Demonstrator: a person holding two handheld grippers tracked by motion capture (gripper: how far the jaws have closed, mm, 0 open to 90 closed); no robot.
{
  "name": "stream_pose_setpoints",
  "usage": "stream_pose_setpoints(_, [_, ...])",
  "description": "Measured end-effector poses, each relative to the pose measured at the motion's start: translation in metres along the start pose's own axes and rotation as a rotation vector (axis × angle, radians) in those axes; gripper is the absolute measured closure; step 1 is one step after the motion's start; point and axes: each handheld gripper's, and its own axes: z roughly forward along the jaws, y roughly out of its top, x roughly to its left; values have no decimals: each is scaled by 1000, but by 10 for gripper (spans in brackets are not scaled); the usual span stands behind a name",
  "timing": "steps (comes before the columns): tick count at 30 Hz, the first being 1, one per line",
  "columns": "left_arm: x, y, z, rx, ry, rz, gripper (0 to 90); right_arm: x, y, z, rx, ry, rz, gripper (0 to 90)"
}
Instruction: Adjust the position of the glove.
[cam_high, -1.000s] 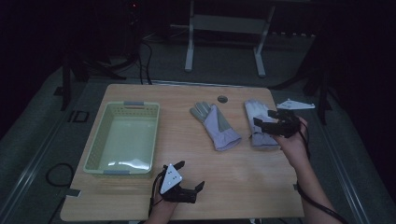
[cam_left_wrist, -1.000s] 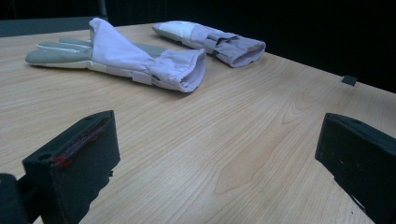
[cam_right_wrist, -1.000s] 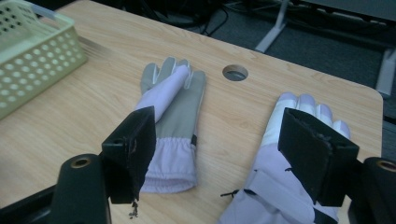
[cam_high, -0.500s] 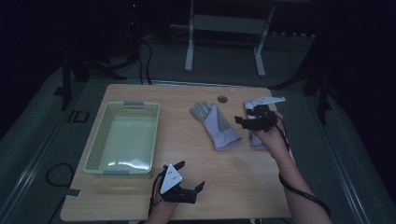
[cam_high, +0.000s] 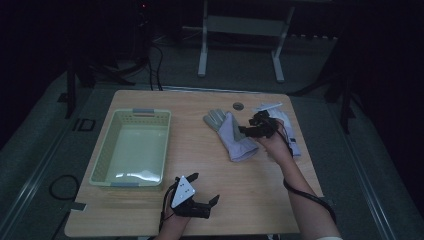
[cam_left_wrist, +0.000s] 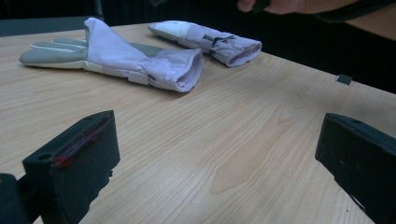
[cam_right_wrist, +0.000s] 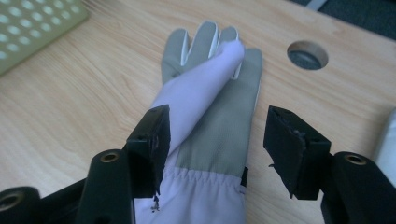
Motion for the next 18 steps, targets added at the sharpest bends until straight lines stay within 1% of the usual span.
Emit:
stream_pose_setpoints(5, [0, 0, 0, -1, -4, -4, 0, -2, -2, 23, 30, 12, 2, 409])
stream_pose_setpoints(6, [0, 0, 0, -1, -4, -4, 0, -2, -3, 28, 40, 2, 9, 409])
stream_pose_setpoints(8, [0, 0, 0, -2, -5, -5, 0, -4, -4, 36, 58, 5, 11, 405])
stream_pose_setpoints(11, [0, 0, 0, -1, -5, -6, 0, -6, -6, 50, 89, -15, -3, 413])
stream_pose_setpoints(14, [0, 0, 0, -1, -7, -8, 0, -8, -8, 58, 102, -12, 2, 415])
stream_pose_setpoints(16, [1, 0, 0, 0, -10, -12, 0, -8, -10, 63, 112, -1, 8, 415])
stream_pose_setpoints(18, [1, 0, 0, -1, -11, -13, 0, -7, -14, 71, 138, -9, -16, 443])
